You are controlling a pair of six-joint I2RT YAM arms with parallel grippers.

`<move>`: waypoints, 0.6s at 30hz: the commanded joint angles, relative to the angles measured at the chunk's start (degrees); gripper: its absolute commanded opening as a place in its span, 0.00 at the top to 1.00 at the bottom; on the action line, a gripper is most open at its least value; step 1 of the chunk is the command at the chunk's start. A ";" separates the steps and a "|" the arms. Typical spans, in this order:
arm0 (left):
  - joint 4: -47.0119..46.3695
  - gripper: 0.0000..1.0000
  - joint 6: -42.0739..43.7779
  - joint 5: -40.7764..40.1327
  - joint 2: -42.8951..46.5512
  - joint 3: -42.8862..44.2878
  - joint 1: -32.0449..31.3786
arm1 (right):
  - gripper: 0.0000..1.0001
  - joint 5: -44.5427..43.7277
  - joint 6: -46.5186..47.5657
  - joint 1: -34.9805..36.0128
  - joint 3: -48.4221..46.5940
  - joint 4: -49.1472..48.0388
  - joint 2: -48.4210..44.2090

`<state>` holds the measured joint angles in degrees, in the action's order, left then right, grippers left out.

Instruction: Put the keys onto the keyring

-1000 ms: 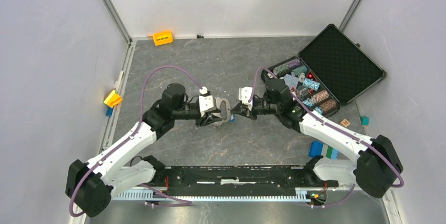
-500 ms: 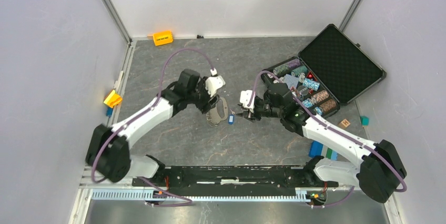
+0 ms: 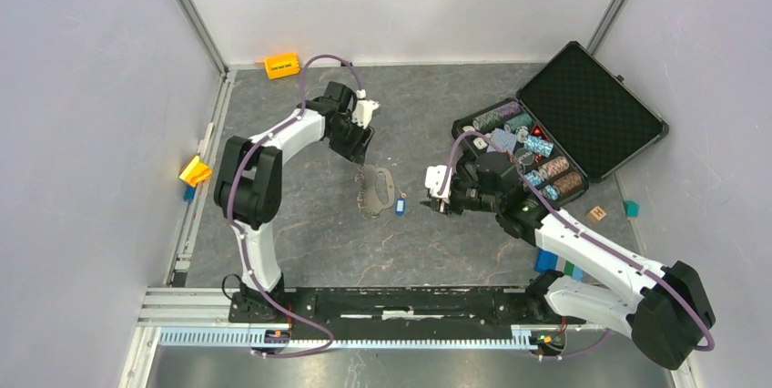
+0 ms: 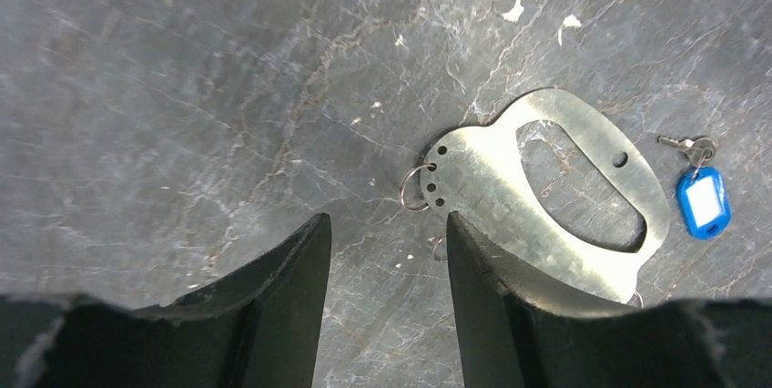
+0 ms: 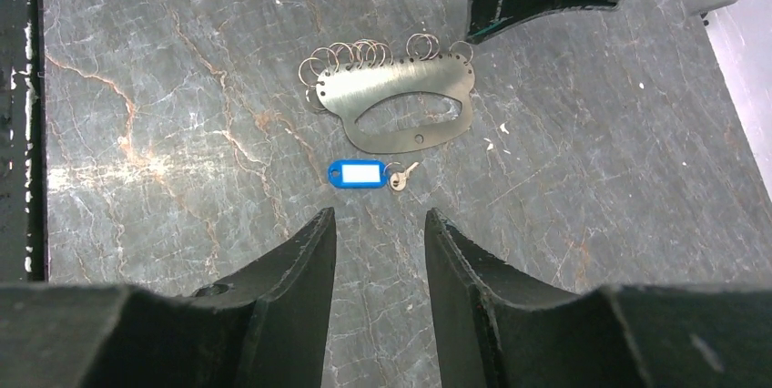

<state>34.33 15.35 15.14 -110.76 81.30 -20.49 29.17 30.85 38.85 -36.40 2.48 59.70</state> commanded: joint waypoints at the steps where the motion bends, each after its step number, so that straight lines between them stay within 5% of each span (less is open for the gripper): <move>1: 6.64 0.45 -3.06 2.44 -3.46 4.56 -0.33 | 0.54 0.33 0.79 -0.44 0.36 -0.34 -1.21; 18: 10.44 0.58 -3.65 8.38 -10.14 9.78 1.61 | 0.55 1.75 0.66 -1.06 0.98 -0.45 -1.34</move>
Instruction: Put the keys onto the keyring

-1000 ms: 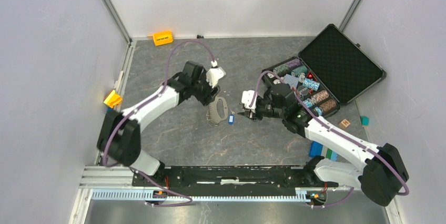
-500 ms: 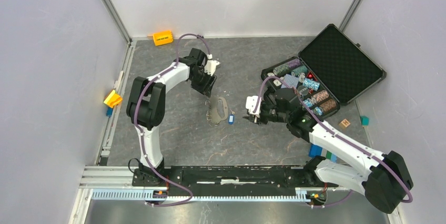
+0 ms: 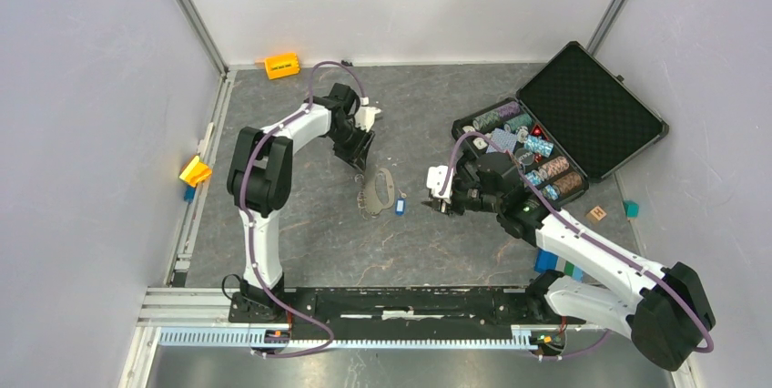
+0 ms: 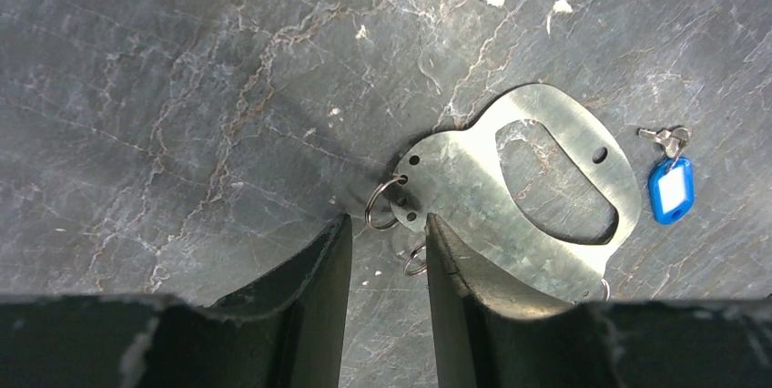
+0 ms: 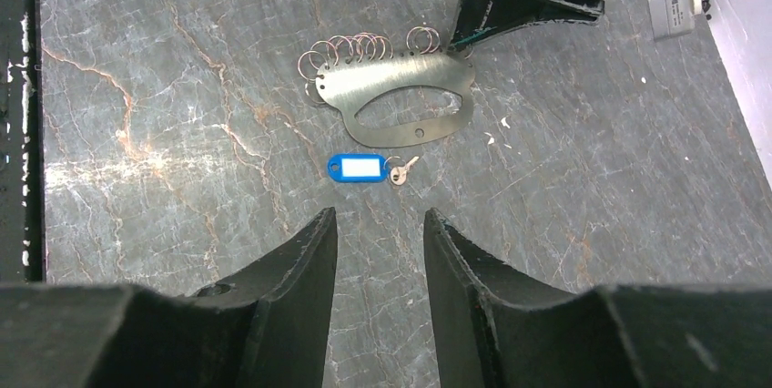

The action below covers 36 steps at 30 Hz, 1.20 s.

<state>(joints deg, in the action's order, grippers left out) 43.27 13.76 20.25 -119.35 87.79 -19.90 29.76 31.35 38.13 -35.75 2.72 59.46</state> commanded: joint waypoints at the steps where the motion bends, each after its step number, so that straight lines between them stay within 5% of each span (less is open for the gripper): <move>1: 1.56 0.59 -2.15 3.66 -1.76 3.56 1.21 | 0.55 1.18 0.04 -0.34 0.41 -0.68 -1.10; 26: 1.83 0.79 -3.93 8.58 -4.35 4.79 2.67 | 0.55 2.24 0.46 -1.04 0.77 -0.52 -0.37; 36: 1.82 0.65 -4.44 8.86 -4.85 5.90 3.03 | 0.55 2.85 0.72 -1.22 0.77 -0.23 -0.11</move>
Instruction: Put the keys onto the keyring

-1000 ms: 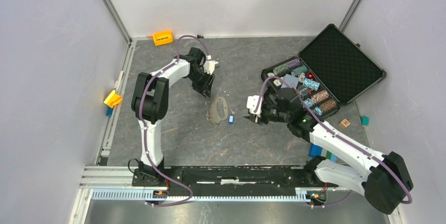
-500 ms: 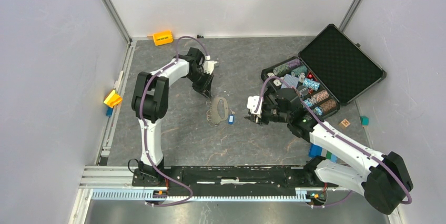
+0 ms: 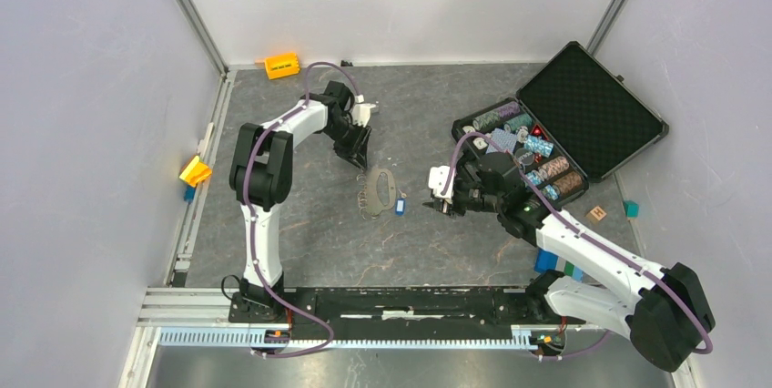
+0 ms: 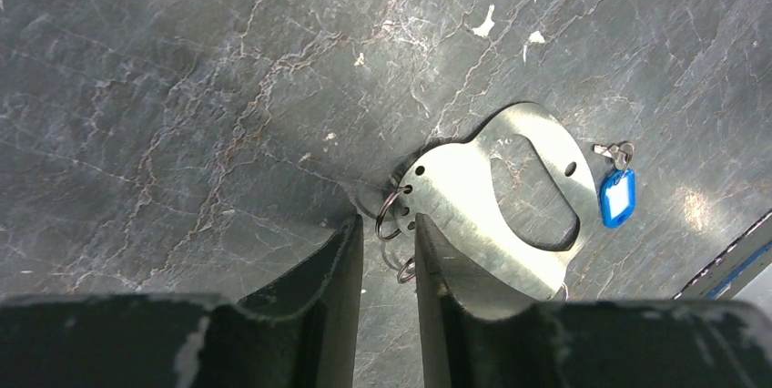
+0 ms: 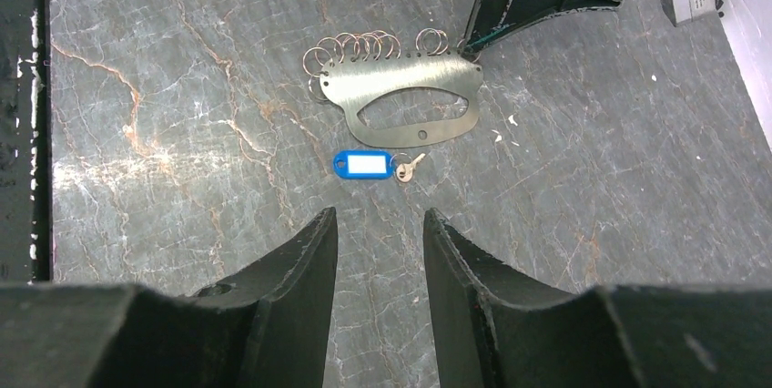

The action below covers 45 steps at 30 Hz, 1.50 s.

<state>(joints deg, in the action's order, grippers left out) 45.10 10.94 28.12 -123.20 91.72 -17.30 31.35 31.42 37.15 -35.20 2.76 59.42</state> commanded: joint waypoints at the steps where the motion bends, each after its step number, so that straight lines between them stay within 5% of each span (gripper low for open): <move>1: -0.01 0.65 -1.58 1.04 -1.01 1.88 0.42 | 0.55 1.34 0.69 -0.24 0.14 -0.14 0.04; 12: -0.01 0.72 -2.00 3.57 -1.87 1.63 0.59 | 0.55 1.61 0.84 -0.32 0.13 0.08 0.46; 26: -0.01 0.98 -2.62 4.78 -0.82 2.40 1.30 | 0.55 1.89 0.87 -0.33 -0.22 0.38 0.97; 30: -0.01 0.98 -1.93 5.61 0.41 2.19 1.27 | 0.55 1.78 0.84 -0.33 -0.22 0.27 0.74; 45: -6.89 0.98 7.21 16.03 25.33 -10.06 -0.58 | 0.44 7.27 -2.12 -0.33 -10.04 0.94 3.27</move>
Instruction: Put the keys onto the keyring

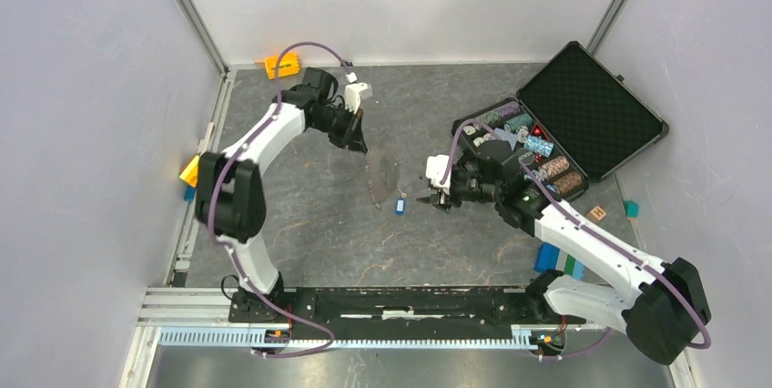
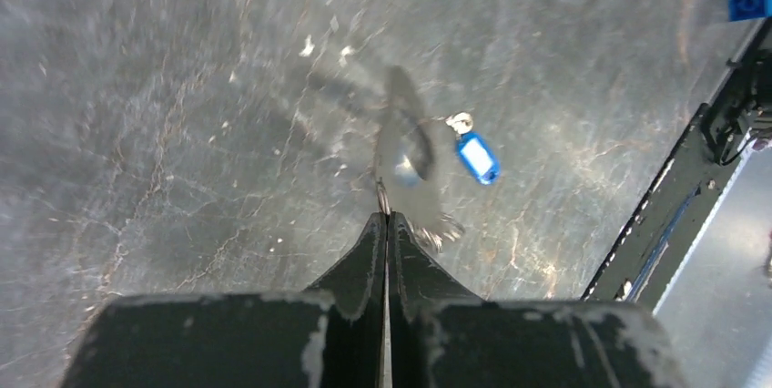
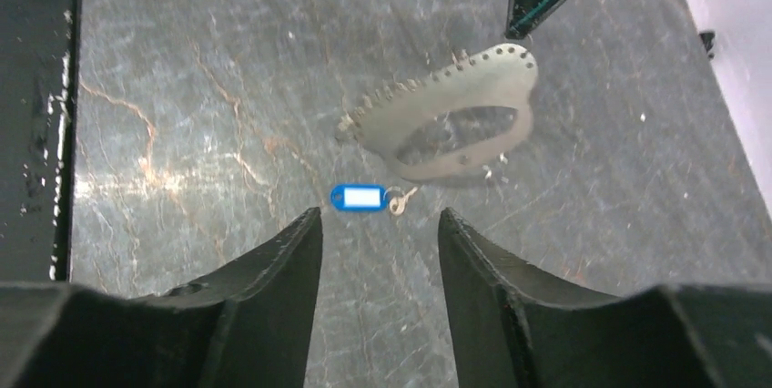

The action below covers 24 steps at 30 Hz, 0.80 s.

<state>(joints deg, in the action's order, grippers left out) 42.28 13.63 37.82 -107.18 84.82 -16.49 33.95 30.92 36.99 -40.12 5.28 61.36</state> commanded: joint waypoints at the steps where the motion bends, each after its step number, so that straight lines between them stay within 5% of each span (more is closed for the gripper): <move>1: -5.06 0.98 5.46 6.67 11.38 -4.62 -2.29 | 0.43 5.93 -2.68 -0.17 -5.71 -2.48 1.73; 13: -16.29 0.98 15.71 3.88 37.01 -21.47 -13.54 | 0.48 14.90 -11.30 -0.19 -8.66 -8.92 3.69; 24: -25.61 0.98 17.29 7.00 47.90 -30.46 -18.04 | 0.58 21.68 -13.95 -0.17 -4.89 -13.75 1.75</move>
<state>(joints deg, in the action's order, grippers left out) 23.62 27.86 42.41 -62.41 56.90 -33.69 52.62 19.20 36.99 -45.87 -4.03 64.73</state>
